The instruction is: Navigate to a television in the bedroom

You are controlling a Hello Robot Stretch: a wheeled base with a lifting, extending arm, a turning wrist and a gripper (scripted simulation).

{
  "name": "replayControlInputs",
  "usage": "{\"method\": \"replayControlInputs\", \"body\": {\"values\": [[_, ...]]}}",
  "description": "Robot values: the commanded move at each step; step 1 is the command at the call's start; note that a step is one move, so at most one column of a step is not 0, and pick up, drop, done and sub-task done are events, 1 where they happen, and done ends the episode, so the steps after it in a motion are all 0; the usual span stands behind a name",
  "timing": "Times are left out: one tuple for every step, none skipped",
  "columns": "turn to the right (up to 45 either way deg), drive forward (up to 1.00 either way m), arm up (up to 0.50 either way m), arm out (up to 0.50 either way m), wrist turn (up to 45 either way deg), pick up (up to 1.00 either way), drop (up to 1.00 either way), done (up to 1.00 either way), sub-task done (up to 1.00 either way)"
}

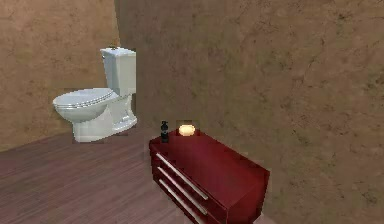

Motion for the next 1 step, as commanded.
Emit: {"method": "replayControlInputs", "body": {"values": [[-30.0, 0.0, 0.0, 0.0, 0.0, 0.0, 0.0, 0.0, 0.0]]}}
